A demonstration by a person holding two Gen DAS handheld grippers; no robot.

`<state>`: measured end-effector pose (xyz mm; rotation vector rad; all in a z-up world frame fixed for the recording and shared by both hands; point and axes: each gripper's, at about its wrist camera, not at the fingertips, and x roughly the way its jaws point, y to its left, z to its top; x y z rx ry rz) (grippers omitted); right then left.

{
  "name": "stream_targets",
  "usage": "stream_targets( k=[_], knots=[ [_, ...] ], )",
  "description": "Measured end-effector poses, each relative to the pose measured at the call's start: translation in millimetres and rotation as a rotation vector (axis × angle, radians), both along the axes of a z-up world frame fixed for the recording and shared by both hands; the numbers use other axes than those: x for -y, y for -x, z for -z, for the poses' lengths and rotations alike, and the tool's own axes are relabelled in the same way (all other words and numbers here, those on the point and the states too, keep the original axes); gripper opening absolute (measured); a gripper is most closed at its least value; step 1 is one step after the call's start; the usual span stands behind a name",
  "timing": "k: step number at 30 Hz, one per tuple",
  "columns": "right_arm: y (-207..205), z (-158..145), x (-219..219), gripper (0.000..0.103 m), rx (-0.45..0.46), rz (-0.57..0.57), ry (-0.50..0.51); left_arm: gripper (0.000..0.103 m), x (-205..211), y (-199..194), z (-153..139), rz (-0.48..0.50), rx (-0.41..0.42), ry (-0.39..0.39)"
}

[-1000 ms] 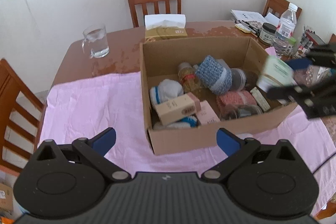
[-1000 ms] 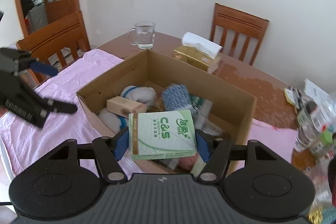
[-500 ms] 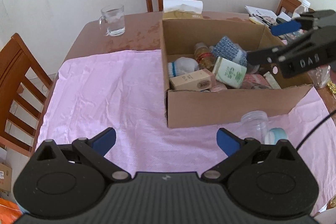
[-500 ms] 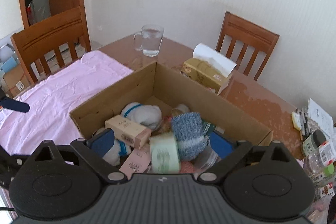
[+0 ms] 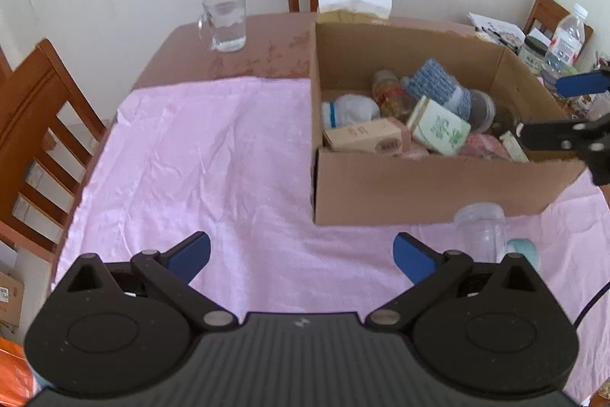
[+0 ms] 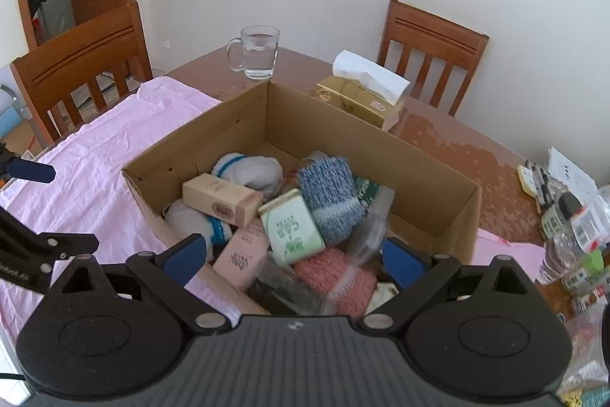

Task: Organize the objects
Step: 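Withdraw both tools from the box toward the jar and doll keychain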

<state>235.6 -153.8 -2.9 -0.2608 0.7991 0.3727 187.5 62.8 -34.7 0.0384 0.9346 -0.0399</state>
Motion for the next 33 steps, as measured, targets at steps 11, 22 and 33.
stream_targets(
  k=[11, 22, 33],
  knots=[
    [33.6, 2.5, 27.2, 0.103, 0.011, 0.110, 0.000, 0.102, 14.4, 4.7, 16.5, 0.013, -0.032, -0.048],
    [56.3, 37.3, 36.7, 0.103, -0.071, 0.198, -0.003, 0.102, 15.3, 8.0, 26.2, -0.031, -0.037, -0.046],
    [48.6, 93.3, 22.4, 0.103, -0.237, 0.257, -0.016, 0.102, 4.4, 16.7, 37.5, -0.045, -0.074, -0.040]
  ],
)
